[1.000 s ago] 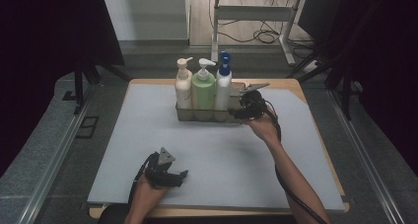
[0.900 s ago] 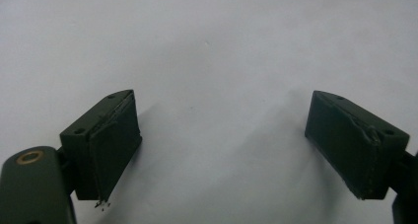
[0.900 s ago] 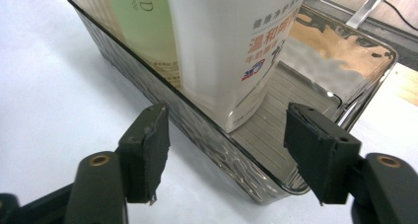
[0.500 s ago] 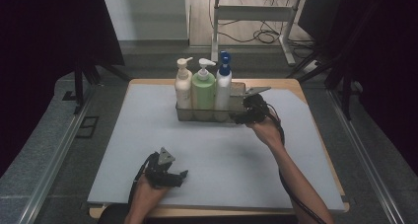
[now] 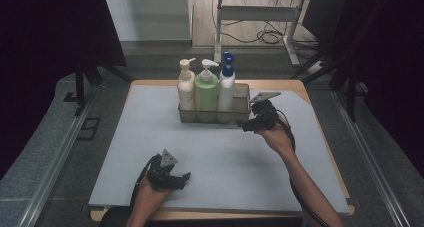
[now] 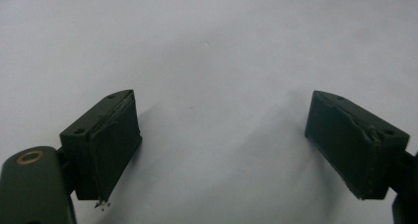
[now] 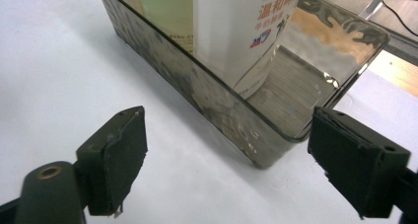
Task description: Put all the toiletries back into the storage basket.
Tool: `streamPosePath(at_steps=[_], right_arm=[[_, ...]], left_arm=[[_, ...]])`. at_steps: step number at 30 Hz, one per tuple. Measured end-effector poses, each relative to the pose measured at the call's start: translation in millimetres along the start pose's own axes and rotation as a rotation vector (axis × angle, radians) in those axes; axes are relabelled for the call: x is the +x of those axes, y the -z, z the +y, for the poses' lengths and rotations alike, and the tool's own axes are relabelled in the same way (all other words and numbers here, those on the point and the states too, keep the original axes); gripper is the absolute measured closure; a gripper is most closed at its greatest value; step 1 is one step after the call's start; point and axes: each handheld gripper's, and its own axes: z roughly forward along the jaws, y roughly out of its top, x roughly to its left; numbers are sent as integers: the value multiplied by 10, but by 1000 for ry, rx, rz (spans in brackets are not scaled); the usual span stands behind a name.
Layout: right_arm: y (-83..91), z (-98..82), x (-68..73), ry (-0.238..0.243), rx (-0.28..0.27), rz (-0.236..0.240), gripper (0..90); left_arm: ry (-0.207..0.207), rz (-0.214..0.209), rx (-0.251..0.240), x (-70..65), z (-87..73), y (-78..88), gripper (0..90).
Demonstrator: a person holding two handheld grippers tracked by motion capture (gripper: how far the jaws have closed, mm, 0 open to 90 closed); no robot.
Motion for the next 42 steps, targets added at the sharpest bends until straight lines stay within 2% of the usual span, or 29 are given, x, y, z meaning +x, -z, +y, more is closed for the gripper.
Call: streamPosePath(at_steps=[12,22,34,42], right_arm=[[162,-130,9,4,5,-2,123],[264,-260,3,24,19,-16,56],[407,-450,-17,15,10,-14,16],[476,-602,5,24,26,-17,0]], left_arm=[[0,0,0,0,0,0,129],[0,0,0,0,0,0,129],[0,1,0,0,0,0,129],[0,1,-1,0,-1,0,129]])
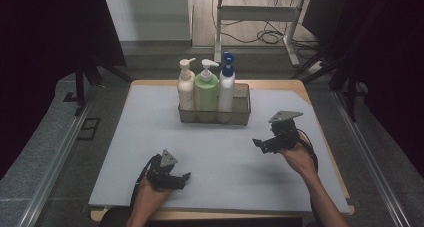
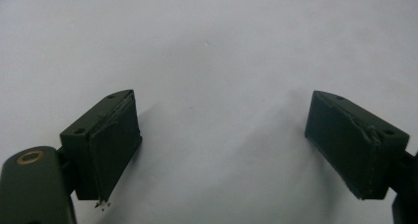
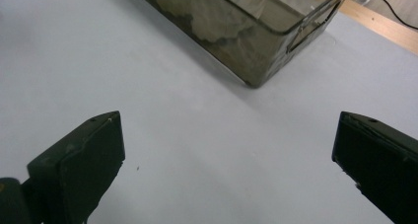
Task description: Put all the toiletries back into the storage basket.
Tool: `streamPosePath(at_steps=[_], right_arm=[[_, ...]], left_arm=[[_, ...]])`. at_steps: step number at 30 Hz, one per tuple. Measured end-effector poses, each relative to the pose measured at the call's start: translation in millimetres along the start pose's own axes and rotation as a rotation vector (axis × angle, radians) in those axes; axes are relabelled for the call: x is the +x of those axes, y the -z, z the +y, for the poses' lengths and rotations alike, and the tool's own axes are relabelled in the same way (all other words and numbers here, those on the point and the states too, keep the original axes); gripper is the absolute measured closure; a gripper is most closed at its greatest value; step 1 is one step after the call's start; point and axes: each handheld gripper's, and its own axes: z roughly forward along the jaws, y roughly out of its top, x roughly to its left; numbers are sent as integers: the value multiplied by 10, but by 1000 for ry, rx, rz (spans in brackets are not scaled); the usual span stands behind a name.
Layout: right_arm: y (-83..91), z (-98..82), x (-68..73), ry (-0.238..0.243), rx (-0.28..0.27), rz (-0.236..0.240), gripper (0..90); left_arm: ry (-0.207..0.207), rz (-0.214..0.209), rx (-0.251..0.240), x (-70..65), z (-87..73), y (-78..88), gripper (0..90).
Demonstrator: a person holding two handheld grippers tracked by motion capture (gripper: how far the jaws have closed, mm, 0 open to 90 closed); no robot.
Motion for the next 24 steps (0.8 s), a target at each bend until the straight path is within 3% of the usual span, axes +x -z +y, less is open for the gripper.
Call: streamPosePath(at_steps=[24], right_arm=[[170,-518,110,29,-1,-2,0]], left_arm=[[0,1,-1,-1,0,0,129]])
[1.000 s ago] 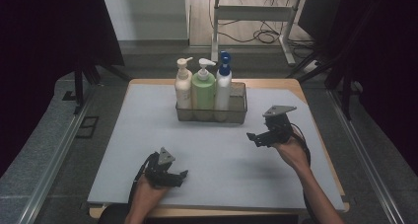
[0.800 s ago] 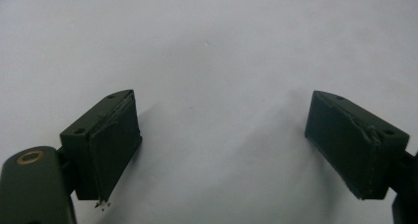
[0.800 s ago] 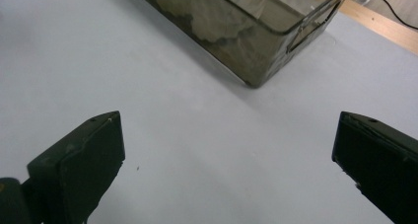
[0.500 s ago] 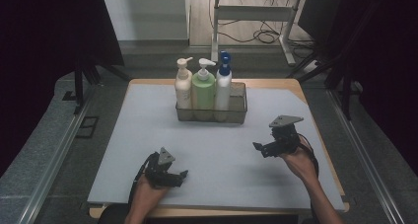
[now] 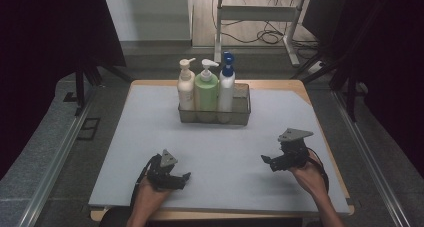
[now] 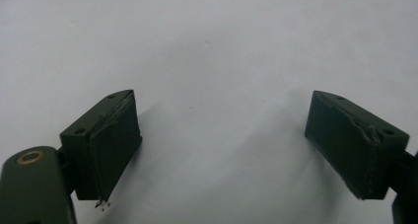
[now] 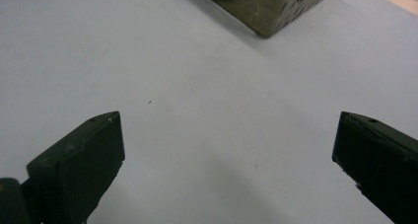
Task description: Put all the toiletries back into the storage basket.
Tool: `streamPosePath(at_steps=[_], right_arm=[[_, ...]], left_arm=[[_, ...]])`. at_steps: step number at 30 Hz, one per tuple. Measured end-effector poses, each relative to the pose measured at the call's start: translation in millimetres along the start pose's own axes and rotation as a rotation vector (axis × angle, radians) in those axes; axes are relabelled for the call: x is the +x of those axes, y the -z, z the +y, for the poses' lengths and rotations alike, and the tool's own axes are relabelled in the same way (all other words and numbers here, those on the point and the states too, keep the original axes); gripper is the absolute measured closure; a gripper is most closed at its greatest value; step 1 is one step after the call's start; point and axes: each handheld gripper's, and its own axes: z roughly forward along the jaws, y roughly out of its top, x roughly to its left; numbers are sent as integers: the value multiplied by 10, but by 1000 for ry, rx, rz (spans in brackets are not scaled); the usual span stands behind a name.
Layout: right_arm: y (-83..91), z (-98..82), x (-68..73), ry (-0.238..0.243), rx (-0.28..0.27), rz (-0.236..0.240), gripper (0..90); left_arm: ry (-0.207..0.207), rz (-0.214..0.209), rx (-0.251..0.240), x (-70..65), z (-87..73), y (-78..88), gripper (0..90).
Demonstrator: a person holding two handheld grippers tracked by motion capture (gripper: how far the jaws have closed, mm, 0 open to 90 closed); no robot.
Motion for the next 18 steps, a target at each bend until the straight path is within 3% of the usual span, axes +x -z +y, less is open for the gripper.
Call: streamPosePath(at_steps=[18], right_arm=[[-115,-443,80,-56,41,22,0]], left_arm=[[-1,0,0,0,0,0,130]])
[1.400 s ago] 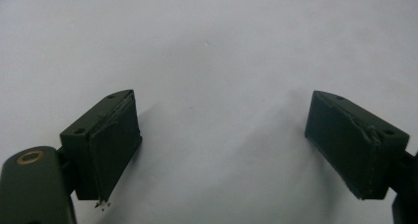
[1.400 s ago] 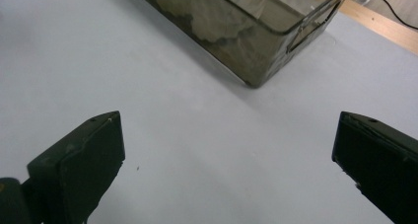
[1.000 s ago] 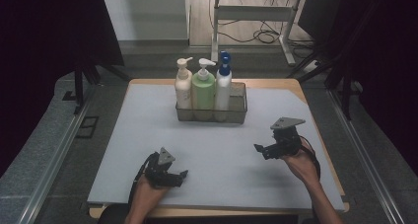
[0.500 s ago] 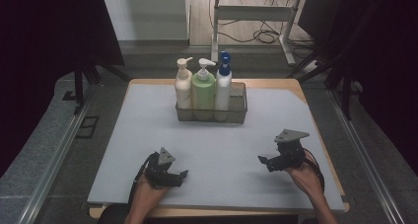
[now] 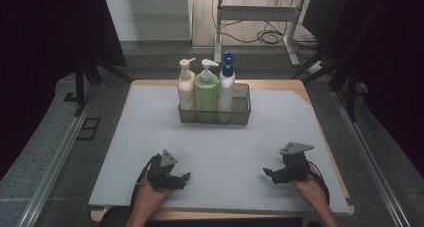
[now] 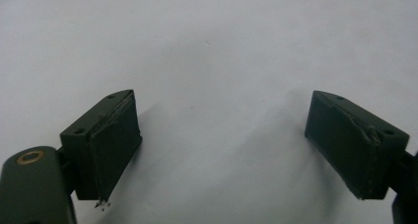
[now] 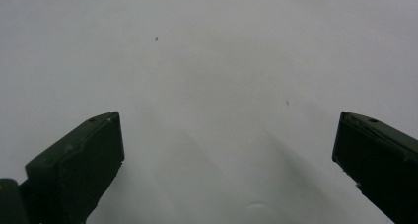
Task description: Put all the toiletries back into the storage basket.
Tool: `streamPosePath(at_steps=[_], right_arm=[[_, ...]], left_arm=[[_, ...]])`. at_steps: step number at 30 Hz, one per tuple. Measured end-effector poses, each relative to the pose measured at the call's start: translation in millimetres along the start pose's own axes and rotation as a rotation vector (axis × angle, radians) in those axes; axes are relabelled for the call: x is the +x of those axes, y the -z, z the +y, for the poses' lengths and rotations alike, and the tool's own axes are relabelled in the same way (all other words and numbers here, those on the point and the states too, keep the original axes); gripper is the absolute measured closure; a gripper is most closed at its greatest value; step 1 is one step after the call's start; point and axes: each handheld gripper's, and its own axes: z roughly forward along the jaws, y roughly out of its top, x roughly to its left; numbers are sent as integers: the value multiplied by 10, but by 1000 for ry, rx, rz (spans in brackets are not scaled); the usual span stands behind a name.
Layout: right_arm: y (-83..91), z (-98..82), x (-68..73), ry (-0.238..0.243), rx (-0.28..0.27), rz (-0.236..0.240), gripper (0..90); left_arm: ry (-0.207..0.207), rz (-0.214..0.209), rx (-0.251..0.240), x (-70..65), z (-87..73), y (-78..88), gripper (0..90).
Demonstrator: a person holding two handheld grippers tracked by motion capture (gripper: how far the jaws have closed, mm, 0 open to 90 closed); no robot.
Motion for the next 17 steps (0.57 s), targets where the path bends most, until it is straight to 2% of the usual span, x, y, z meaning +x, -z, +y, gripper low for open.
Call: streamPosePath(at_steps=[8,17], right_arm=[[-79,-144,32,-20,20,5,0],[-82,-163,19,-35,15,14,0]], left_arm=[[-1,0,0,0,0,0,129],[1,-1,1,1,1,-2,128]])
